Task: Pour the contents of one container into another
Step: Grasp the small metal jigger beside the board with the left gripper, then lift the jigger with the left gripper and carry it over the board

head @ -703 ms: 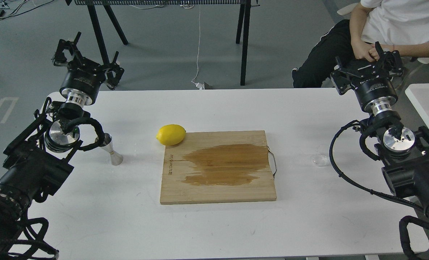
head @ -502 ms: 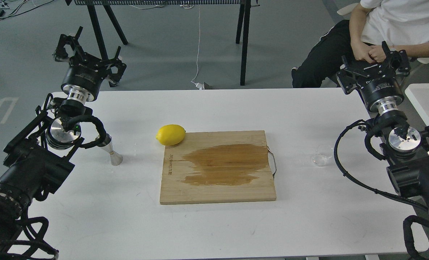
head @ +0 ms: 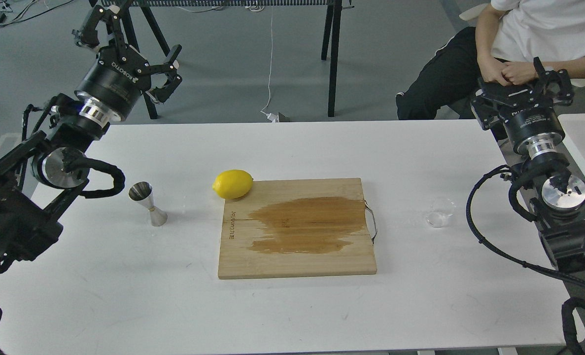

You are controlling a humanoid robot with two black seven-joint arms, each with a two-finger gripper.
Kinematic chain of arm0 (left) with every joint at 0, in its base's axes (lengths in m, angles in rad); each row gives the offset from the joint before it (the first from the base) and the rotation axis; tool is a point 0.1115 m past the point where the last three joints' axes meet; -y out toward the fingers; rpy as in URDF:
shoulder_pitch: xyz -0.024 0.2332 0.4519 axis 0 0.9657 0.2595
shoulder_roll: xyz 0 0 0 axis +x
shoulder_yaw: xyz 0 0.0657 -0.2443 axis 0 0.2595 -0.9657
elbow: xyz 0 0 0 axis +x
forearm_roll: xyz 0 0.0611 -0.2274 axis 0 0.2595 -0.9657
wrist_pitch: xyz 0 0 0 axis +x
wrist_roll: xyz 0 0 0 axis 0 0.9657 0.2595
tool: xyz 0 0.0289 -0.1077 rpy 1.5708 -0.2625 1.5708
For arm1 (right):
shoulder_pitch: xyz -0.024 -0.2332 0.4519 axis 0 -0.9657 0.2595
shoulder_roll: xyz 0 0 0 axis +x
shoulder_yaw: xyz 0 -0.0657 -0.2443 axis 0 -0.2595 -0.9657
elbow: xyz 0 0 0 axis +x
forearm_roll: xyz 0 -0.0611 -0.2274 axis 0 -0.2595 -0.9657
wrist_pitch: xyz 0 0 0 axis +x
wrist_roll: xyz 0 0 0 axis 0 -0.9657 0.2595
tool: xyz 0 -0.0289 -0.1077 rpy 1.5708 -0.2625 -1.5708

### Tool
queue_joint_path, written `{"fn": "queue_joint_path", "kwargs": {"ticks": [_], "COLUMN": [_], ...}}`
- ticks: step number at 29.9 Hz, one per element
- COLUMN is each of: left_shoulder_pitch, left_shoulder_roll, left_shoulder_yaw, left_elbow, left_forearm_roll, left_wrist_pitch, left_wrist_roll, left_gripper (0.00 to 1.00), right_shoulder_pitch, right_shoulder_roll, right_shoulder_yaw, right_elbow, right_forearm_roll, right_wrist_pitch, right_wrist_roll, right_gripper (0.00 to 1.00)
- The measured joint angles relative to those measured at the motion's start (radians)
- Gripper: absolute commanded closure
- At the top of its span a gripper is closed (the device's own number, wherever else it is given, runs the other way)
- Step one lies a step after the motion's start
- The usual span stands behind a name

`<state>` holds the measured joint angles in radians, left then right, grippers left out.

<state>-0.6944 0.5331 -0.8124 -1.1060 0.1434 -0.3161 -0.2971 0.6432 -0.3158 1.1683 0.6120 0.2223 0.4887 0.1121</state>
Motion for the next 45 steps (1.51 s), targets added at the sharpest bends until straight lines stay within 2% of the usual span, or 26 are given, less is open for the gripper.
{"fn": "queue_joint_path", "kwargs": {"ticks": [6,10,16,23,27,33,39,45], "left_shoulder_pitch": [0.025,0.048,0.160,0.404,0.506,0.554,0.511,0.426], "left_shoulder_roll": [0.180,0.301,0.440,0.454,0.422,0.344,0.184,0.054], "left_shoulder_yaw": [0.075,0.158,0.199,0.206,0.206,0.213,0.219,0.220], "left_elbow": [-0.260,-0.392,-0.497,-0.512,-0.451,-0.237,0.068,0.288], "left_forearm_roll": [0.355,0.538,0.807,1.355,1.562,1.798,1.853,1.852], "left_wrist_pitch": [0.141,0.236,0.325,0.519,0.625,0.677,0.712,0.719], "left_wrist_roll": [-0.001,-0.001,-0.018,-0.040,-0.041,-0.047,-0.070,-0.090], "left_gripper": [0.01,0.01,0.04,0.04,0.04,0.07,0.09,0.14], "right_shoulder_pitch": [-0.014,-0.025,-0.036,-0.043,-0.044,-0.049,-0.055,-0.059], "right_shoulder_roll": [-0.008,-0.008,-0.008,-0.009,-0.009,-0.009,-0.008,-0.009], "right_shoulder_yaw": [0.001,-0.001,-0.001,-0.001,-0.001,-0.004,-0.005,-0.003], "right_elbow": [0.000,0.001,0.002,0.000,-0.001,-0.004,-0.004,-0.003], "right_forearm_roll": [0.000,0.000,0.000,-0.001,-0.001,-0.001,-0.002,-0.002], "right_wrist_pitch": [0.000,0.000,0.000,0.000,0.000,0.000,0.000,0.000], "right_wrist_roll": [0.000,0.000,0.000,0.000,0.000,0.001,0.002,0.001], "right_gripper": [0.00,0.00,0.00,0.00,0.00,0.00,0.00,0.00]}}
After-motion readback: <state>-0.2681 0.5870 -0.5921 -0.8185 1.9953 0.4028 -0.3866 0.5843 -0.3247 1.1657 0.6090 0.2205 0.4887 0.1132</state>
